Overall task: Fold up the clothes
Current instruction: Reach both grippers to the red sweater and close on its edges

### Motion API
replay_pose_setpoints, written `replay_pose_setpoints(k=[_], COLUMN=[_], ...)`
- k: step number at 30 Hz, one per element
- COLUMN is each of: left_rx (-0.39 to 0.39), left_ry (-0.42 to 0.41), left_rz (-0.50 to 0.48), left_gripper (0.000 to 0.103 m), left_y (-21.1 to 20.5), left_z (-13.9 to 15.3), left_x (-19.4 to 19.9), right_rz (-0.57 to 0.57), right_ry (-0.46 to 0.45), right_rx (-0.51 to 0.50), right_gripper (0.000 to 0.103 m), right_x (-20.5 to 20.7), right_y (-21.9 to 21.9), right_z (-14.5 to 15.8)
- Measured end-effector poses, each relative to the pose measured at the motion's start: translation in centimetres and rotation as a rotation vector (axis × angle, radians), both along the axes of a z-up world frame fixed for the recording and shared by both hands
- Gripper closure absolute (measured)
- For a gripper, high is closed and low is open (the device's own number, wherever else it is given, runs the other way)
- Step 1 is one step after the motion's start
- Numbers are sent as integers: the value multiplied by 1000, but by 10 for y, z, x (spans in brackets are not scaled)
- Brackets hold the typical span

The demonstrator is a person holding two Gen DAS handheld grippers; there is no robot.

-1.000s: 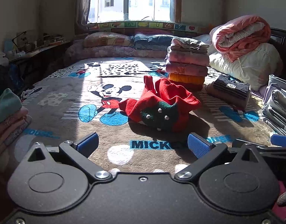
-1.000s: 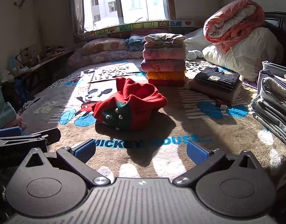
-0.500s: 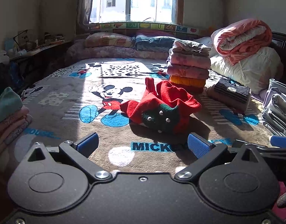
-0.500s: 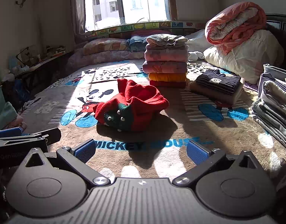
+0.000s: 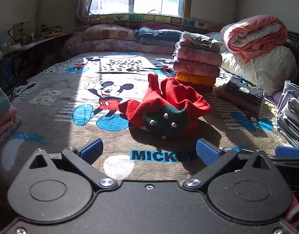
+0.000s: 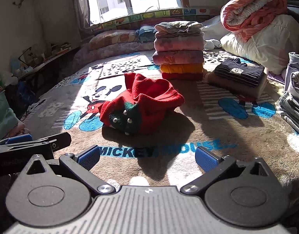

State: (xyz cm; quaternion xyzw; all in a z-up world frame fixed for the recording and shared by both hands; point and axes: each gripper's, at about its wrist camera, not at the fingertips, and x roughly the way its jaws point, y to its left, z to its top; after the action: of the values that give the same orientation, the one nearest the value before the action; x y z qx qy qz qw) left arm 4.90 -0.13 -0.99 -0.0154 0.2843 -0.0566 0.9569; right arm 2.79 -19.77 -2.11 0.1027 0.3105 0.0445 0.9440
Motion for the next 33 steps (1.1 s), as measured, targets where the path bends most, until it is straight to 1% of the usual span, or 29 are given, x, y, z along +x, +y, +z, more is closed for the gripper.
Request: replay_pose_setpoints(k=[4, 9, 11, 13, 14, 16, 19, 23, 25, 29, 31, 33], left_rx=[-5, -49, -58, -71, -65, -48, -40, -12, -16, -17, -33, -78], left_ry=[3, 6, -30, -99, -92, -46, -18, -8, 16, 68, 87, 110], left_rz=[-32, -89, -103, -124, -125, -143, -148, -175, -197, -237, -237, -237], left_gripper=[0, 0, 0, 0, 0, 0, 0, 0, 0, 0, 0, 1], left_y=[-4, -2, -1, 2, 2, 2, 4, 0, -3, -11, -14, -16], left_z=[-6, -11, -11, -12, -13, -15, -16, -17, -18, -26, -29, -29], left_x=[24, 56, 67, 76, 82, 100, 129, 160, 179, 219, 237, 254], right_rz=[13, 18, 25, 17, 9, 4, -12, -31, -29, -30, -1, 37], right_ry=[-1, -22, -16, -25, -35, -51, -72, -61, -62, -95, -98, -119], right_rx=[-2, 41, 53, 60, 69, 93, 129, 141, 171, 222, 222, 224], right_gripper=[0, 0, 0, 0, 0, 0, 0, 0, 0, 1, 4, 21], right_x=[21, 47, 61, 71, 80, 92, 118, 155, 173, 200, 214, 219], right_y=[-4, -14, -19, -24, -28, -34, -48, -60, -68, -81, -86, -89], right_z=[-10, -22, -27, -31, -34, -39, -47, -56, -64, -82, -93, -102])
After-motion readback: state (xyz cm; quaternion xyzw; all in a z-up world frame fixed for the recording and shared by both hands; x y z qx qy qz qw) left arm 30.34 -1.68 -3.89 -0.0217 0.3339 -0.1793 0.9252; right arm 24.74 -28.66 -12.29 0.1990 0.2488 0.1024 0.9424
